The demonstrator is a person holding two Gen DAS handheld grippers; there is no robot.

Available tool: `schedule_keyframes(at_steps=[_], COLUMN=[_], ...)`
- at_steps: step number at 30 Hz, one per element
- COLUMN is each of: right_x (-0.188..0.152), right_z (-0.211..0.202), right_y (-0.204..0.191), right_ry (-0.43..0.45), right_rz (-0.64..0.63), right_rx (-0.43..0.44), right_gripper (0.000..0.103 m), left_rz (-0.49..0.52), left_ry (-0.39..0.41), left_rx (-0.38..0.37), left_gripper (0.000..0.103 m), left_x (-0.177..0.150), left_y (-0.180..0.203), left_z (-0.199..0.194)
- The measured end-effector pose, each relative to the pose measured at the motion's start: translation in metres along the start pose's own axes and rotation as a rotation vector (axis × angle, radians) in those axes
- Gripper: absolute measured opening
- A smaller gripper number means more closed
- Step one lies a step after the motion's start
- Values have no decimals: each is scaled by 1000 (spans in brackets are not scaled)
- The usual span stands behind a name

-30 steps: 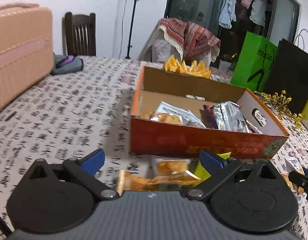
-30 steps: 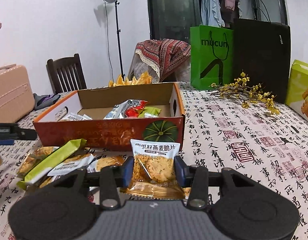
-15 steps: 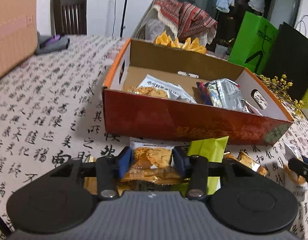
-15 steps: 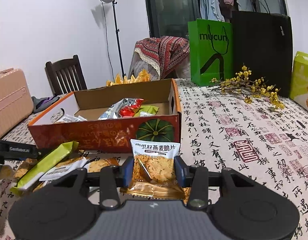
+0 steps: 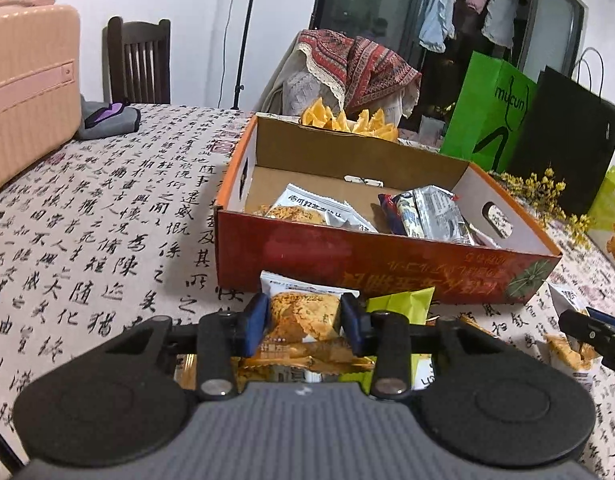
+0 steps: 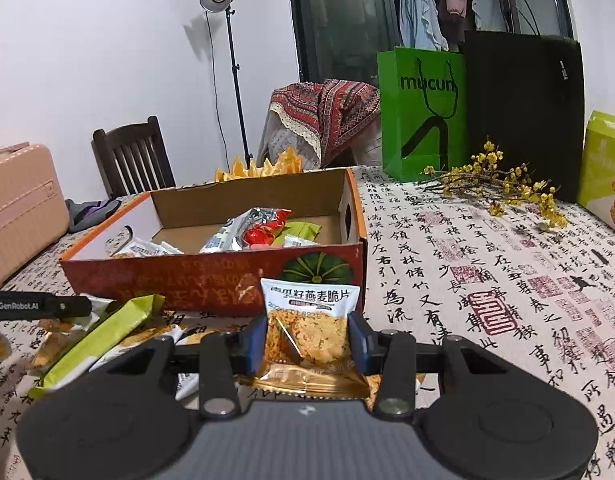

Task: Organize snacks
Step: 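Carry both cracker packets into the box and open both grippers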

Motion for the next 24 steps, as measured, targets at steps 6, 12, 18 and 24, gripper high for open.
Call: schedule_keyframes(at_steps=[6, 12, 18, 24], right_x=[4, 10, 20, 43], right_z=[-12, -13, -9, 0], right_y=[-9, -19, -30, -35], right_ry=[43, 48, 68, 99], right_rz=[-10, -18, -24, -16], right_rx=[33, 38, 52, 54], right_gripper=[42, 42, 42, 42], left_rz=[-15, -54, -47, -35], left_ry=[41, 81, 117, 140], left_rx=[20, -25, -41, -56], left_gripper=[40, 40, 40, 40], left_x=[1, 10, 25, 42], left_y=[-3, -2, 2, 12], left_z=[-16, -33, -39, -35])
Point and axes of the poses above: each gripper's, at about its wrist camera, not at the fingertips, and z roughly the way its jaws point, y to its right, x to its top, the point moved 5 cm from there along z, roughly the way its jaws point, and after that the axes turned 4 degrees about x, right-handed, at the moved point
